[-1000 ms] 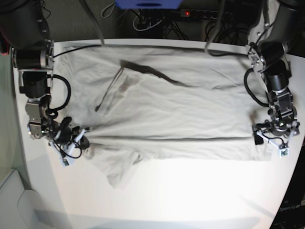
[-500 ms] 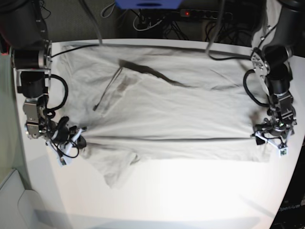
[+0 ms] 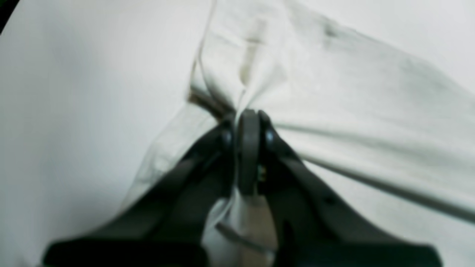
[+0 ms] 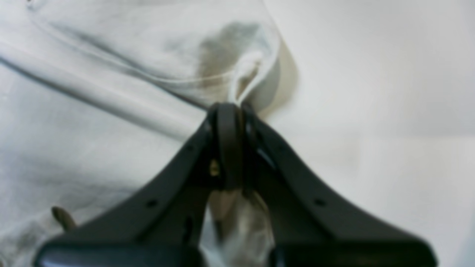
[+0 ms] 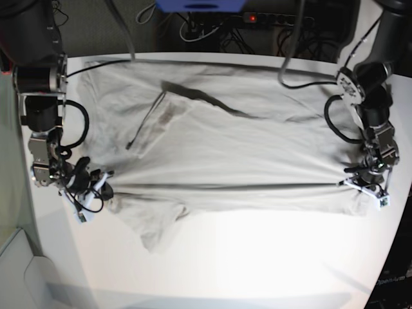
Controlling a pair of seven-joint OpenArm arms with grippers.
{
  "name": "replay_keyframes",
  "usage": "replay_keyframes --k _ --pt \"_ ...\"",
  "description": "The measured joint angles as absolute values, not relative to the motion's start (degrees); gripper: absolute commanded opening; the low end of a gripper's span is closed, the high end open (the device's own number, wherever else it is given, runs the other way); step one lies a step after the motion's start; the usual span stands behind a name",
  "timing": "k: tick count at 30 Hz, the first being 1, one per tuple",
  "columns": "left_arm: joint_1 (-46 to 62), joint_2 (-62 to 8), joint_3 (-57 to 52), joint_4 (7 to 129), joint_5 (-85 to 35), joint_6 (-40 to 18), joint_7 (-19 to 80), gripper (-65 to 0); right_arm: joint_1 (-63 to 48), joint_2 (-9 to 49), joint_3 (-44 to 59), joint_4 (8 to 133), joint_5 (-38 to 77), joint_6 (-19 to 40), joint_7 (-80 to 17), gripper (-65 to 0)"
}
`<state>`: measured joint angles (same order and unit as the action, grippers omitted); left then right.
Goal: Layout the t-shirt on the table in an organized manner, then fold the t-shirt properly
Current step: 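Grasp the shirt side edges with both grippers, then lift the grasped edge with both grippers and fold it over the shirt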
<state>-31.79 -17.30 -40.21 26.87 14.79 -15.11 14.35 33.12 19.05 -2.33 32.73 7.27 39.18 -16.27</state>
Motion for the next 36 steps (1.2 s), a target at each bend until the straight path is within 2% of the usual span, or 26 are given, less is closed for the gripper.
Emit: replay_keyframes --k 5,9,15,21,30,33,36 --pt "-31.7 -17.1 -40.3 28.7 15.0 -15.2 16.7 -64.6 33.1 19.0 -2.3 32.7 7.3 39.2 -16.3 -64.8" --pt "-30.3 -14.7 -40.5 36.8 16.5 -15.2 24.0 -64.6 33.1 19.0 -2.3 32.7 7.2 39.2 -16.3 -64.8" --pt "-30.3 -11.6 -40.7 50.2 16.5 -20.9 32.7 -64.6 33.2 19.2 -2.3 32.8 7.0 39.2 -16.5 -64.8" --pt "-25.1 -8.7 -40.7 63.6 16.3 -21.3 38.6 -64.6 33.1 19.0 0.6 32.9 6.9 39.2 -16.8 -64.8" --pt "-18.9 -7.0 -40.5 72.9 15.4 -21.8 40.5 -64.6 32.2 19.7 5.6 33.1 7.9 39.2 -20.9 -64.8" --pt "-17.0 -7.0 -40.5 73.8 15.5 -22.0 41.4 -64.6 28.6 20.0 6.3 37.6 7.8 39.9 -20.8 -64.8" --pt "-16.3 -6.9 -40.5 75.5 15.4 -22.0 41.3 -64.6 23.3 19.9 6.3 47.1 7.7 40.1 -24.6 -64.8"
